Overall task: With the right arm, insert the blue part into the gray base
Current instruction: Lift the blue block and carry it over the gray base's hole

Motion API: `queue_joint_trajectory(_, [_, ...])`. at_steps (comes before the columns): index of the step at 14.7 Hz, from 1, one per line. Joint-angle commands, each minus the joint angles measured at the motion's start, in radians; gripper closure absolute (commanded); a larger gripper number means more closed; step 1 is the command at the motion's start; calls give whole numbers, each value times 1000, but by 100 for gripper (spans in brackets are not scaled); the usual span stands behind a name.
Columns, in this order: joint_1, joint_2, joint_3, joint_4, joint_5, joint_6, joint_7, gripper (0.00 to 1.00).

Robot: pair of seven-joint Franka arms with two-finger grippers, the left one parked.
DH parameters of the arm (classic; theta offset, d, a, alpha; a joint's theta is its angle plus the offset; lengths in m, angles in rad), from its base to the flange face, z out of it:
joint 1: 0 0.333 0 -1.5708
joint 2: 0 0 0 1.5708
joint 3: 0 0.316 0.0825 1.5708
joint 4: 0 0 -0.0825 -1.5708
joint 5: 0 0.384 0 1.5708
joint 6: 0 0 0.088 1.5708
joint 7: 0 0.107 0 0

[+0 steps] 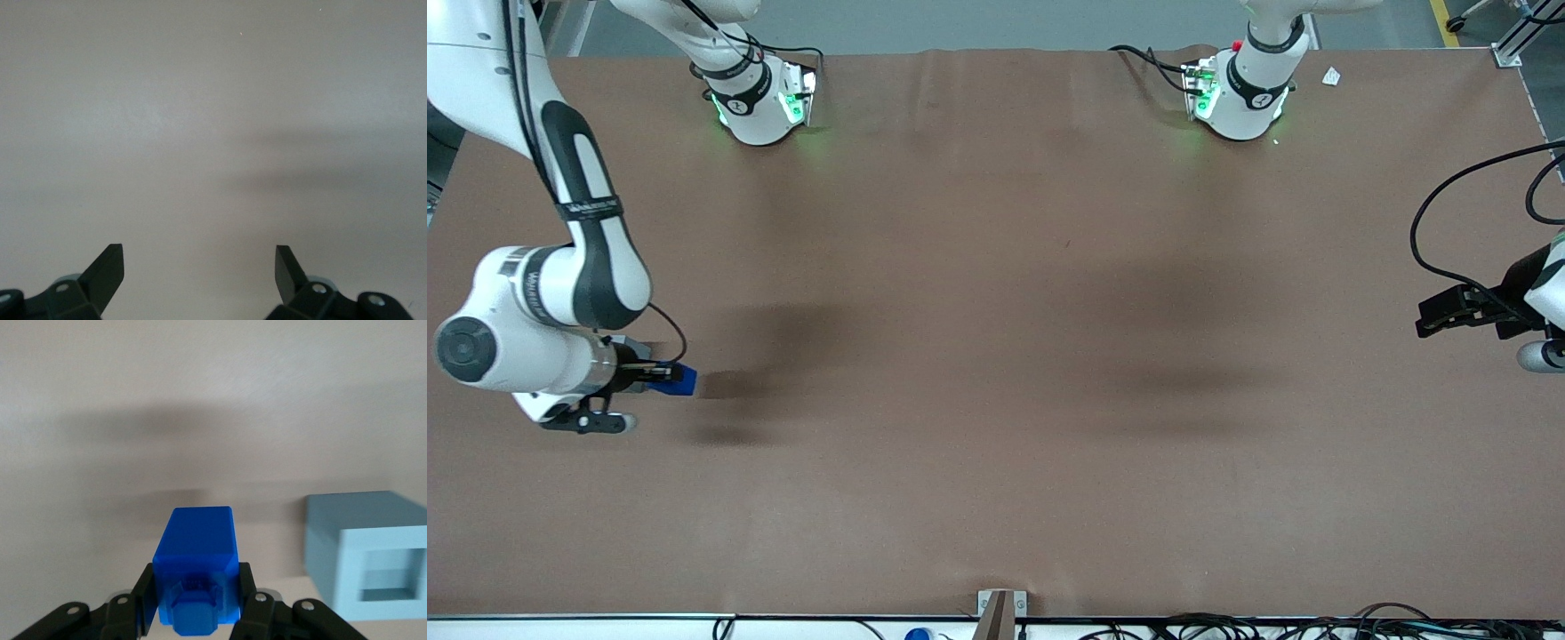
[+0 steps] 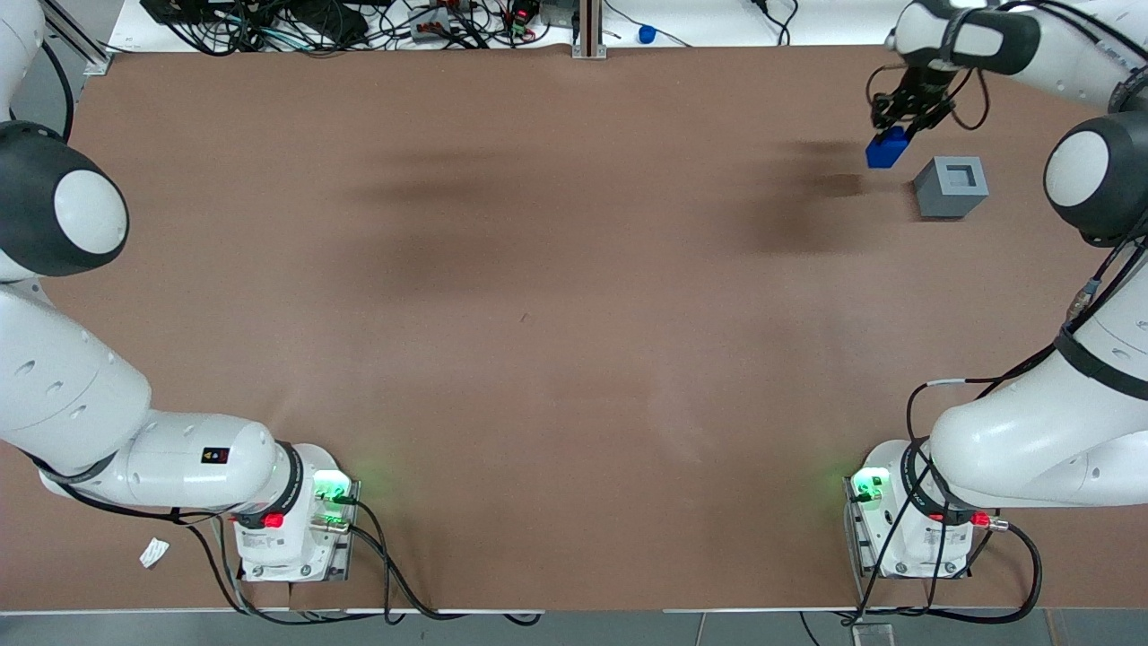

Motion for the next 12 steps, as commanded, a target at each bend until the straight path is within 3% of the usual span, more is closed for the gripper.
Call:
queue_joint_trajectory(1, [-69, -23, 14, 64, -14, -83, -39, 84])
queue_joint_trajectory(12, [-209, -27, 14, 66, -14, -98, -208, 83])
